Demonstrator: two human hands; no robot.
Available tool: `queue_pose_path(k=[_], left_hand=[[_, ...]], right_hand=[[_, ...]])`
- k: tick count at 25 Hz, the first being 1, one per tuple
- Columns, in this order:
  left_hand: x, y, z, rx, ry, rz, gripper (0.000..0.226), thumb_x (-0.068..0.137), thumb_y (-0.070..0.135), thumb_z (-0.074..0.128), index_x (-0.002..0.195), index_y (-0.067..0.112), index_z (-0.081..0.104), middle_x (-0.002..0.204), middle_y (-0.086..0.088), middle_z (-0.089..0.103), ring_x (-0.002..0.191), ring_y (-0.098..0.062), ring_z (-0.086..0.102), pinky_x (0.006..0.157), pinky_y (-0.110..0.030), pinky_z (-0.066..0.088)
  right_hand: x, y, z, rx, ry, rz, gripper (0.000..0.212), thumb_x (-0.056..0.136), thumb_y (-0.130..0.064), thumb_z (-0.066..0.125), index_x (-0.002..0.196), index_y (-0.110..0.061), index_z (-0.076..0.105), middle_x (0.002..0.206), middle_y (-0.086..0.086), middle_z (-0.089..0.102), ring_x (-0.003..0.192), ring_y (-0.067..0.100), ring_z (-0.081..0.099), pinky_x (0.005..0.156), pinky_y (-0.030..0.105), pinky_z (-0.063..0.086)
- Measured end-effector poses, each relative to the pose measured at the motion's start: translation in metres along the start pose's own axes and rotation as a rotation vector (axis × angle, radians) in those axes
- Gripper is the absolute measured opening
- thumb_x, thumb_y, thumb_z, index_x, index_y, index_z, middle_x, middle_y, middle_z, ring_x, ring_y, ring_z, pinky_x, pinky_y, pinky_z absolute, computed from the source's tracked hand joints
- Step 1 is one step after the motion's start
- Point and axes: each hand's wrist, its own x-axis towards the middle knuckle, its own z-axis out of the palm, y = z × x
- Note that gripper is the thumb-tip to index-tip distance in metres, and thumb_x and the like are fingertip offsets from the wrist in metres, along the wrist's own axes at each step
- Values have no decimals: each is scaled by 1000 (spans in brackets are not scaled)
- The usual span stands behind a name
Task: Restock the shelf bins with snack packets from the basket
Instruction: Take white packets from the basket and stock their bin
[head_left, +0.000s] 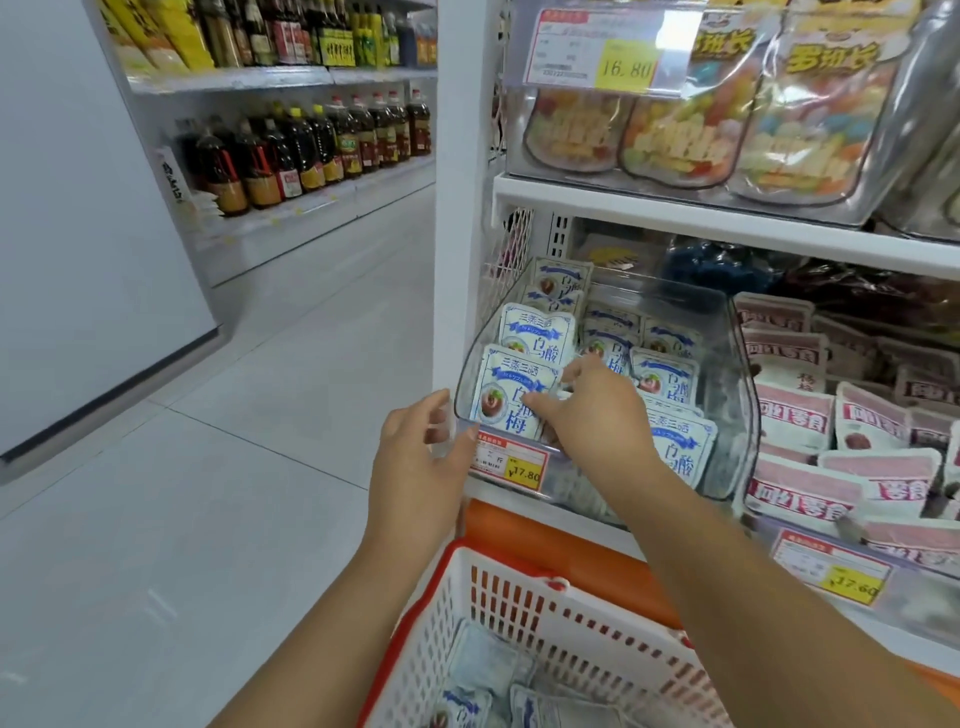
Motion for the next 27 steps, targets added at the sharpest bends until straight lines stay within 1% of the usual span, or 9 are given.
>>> queue_pose_path(k=[2, 6, 8, 11, 14, 16, 19, 23, 27], left_hand=[[-13, -6, 0, -27, 93, -36, 32, 94, 31, 60, 124, 30, 50, 115, 7, 49, 92, 4, 54, 59, -2, 43], [-55, -26, 8, -30, 156, 22, 14, 93, 18, 58, 105, 22, 53, 102, 2, 52, 88, -1, 55, 73, -9, 42], [-84, -48, 26, 174, -128, 30, 15, 94, 18, 57, 107, 23, 56, 106, 6, 52, 93, -5, 57, 82, -23, 49], [-131, -98, 58, 500, -761, -48, 38, 97, 26, 55, 134, 21, 50, 136, 1, 47, 113, -16, 56, 99, -32, 46], [-165, -144, 86, 612, -1027, -212, 44, 99, 29, 53, 140, 17, 46, 146, -4, 42, 120, -22, 53, 97, -25, 41], [-183, -165, 101, 582, -1035, -337, 43, 98, 28, 54, 139, 17, 49, 142, -7, 48, 114, -22, 59, 91, -28, 46], [-192, -179, 114, 515, -981, -488, 43, 98, 25, 54, 140, 19, 49, 138, -6, 53, 106, -22, 63, 87, -31, 50], [-184, -191, 121, 477, -869, -553, 33, 98, 23, 53, 130, 20, 57, 119, -2, 63, 78, -10, 61, 67, -20, 48], [-177, -199, 114, 413, -800, -676, 40, 96, 26, 57, 135, 18, 52, 129, -2, 60, 92, -17, 65, 81, -27, 51]], right_hand=[[-25, 8, -10, 232, 110, -66, 40, 89, -38, 68, 120, -23, 48, 74, 0, 65, 68, 15, 65, 66, 37, 57], [-106, 56, -8, 557, 416, -339, 18, 97, -15, 56, 109, -27, 52, 75, -1, 61, 67, 10, 59, 60, 22, 48], [-135, 107, 22, 475, 206, -161, 15, 100, -17, 50, 108, -29, 54, 80, 2, 65, 68, 18, 60, 59, 31, 49], [-164, 213, 82, 56, -351, 329, 29, 104, -26, 39, 128, -20, 54, 114, 5, 65, 82, 17, 60, 67, 29, 45], [-199, 286, 119, -92, -587, 476, 40, 103, -21, 39, 143, -19, 42, 143, 8, 47, 105, 19, 58, 87, 32, 47], [-214, 308, 133, -198, -634, 392, 51, 101, -17, 41, 149, -24, 29, 156, 6, 26, 134, 24, 39, 105, 36, 40], [-202, 311, 145, -319, -571, 183, 64, 96, -12, 44, 153, -29, 20, 163, -1, 7, 146, 24, 15, 114, 38, 29], [-173, 318, 172, -404, -622, 79, 70, 92, -12, 44, 154, -26, 16, 162, -1, 13, 147, 23, 13, 119, 40, 16], [-169, 322, 186, -524, -612, -31, 57, 95, -19, 49, 149, -26, 31, 146, 2, 42, 132, 24, 37, 109, 37, 31]])
